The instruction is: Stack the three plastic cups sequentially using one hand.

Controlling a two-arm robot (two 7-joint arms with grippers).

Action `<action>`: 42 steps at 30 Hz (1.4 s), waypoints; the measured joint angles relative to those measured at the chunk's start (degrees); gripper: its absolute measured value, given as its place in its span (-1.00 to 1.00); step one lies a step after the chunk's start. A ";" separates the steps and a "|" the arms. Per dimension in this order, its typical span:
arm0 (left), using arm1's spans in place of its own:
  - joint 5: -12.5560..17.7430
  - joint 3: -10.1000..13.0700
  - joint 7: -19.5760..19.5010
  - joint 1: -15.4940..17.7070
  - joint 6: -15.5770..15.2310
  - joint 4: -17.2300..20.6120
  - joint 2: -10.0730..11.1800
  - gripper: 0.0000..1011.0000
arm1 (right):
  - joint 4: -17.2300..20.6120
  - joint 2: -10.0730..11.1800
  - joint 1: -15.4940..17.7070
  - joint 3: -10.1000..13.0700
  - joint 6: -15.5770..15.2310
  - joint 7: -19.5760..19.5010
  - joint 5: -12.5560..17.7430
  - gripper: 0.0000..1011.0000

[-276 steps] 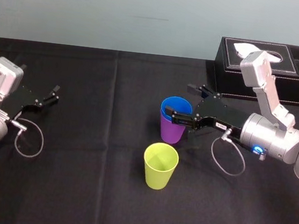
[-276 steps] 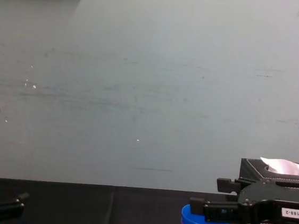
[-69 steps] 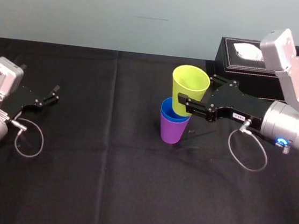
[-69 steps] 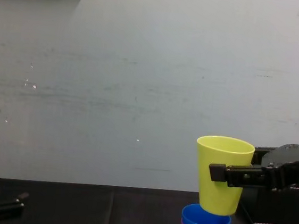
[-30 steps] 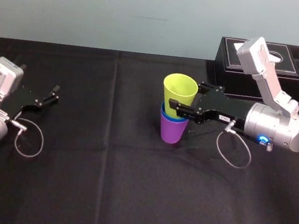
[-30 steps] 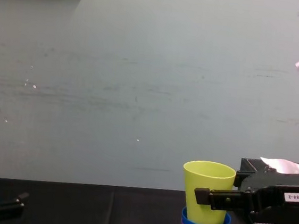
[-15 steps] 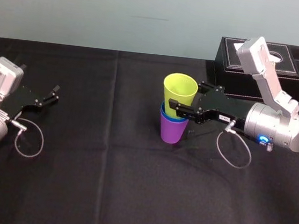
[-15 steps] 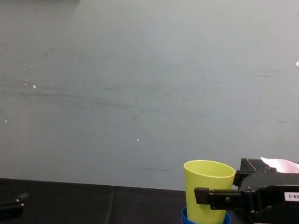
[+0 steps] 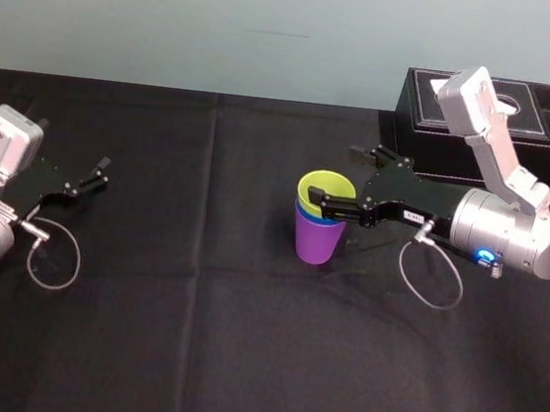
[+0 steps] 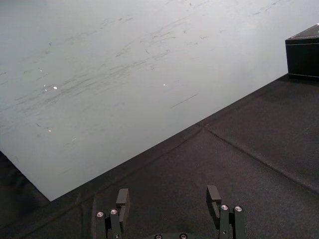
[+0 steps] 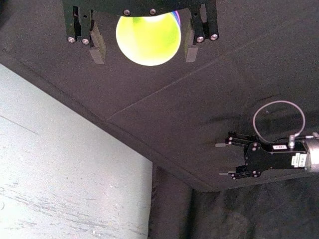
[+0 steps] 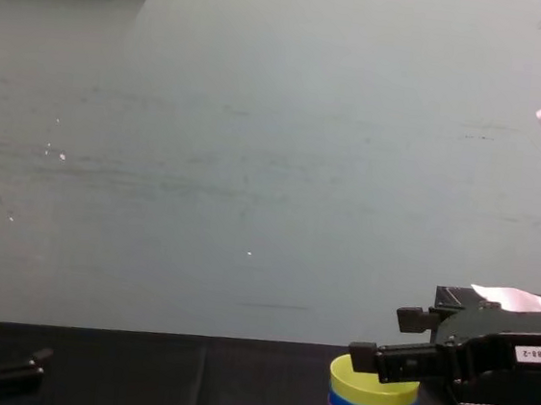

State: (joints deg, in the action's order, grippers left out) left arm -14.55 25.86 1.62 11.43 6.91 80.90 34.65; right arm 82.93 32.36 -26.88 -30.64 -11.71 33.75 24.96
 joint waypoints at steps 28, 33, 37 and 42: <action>0.00 0.00 0.00 0.00 0.00 0.00 0.00 1.00 | 4.87 2.91 5.24 4.31 2.62 -3.07 1.02 0.99; 0.00 0.00 0.00 0.00 0.00 0.00 0.00 1.00 | 6.50 4.52 7.95 6.82 3.91 -4.80 0.95 0.99; 0.00 0.00 0.00 0.00 0.00 0.00 0.00 1.00 | 6.95 5.56 10.39 9.45 4.91 -5.86 1.22 0.99; 0.00 0.00 0.00 0.00 0.00 0.00 0.00 1.00 | 6.74 6.31 12.60 12.02 5.87 -6.81 1.57 0.99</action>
State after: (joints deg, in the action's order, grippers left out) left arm -14.55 25.86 1.62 11.43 6.91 80.90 34.64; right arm 89.67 38.67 -14.28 -18.62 -5.84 26.94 26.53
